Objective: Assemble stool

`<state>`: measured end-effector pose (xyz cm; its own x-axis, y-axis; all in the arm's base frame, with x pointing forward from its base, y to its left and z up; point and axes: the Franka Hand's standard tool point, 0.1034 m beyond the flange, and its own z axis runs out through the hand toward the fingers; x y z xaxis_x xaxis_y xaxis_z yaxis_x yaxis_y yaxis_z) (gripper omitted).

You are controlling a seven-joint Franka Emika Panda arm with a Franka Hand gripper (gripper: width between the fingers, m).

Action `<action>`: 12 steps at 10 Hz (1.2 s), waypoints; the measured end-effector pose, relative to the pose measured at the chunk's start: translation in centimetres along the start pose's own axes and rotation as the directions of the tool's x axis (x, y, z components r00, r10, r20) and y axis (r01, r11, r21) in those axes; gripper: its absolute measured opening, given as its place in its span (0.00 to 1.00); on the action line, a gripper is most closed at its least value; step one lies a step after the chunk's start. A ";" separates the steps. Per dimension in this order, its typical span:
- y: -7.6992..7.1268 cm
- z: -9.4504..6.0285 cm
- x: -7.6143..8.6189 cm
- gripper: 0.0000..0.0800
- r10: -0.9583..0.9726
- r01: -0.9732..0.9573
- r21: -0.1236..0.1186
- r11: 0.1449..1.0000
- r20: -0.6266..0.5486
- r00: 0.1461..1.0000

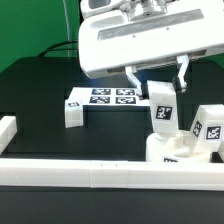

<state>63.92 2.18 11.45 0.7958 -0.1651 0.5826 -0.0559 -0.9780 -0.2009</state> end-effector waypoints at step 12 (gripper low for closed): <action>-0.3 0.9 -0.9 0.41 0.017 -0.017 0.002 1.000 0.017 1.000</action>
Offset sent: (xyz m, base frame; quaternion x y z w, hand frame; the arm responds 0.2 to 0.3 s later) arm 0.0000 0.0000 0.0000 0.0000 0.0000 0.0000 1.0000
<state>63.76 2.70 10.30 0.8051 -0.1799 0.5652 -0.0684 -0.9747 -0.2127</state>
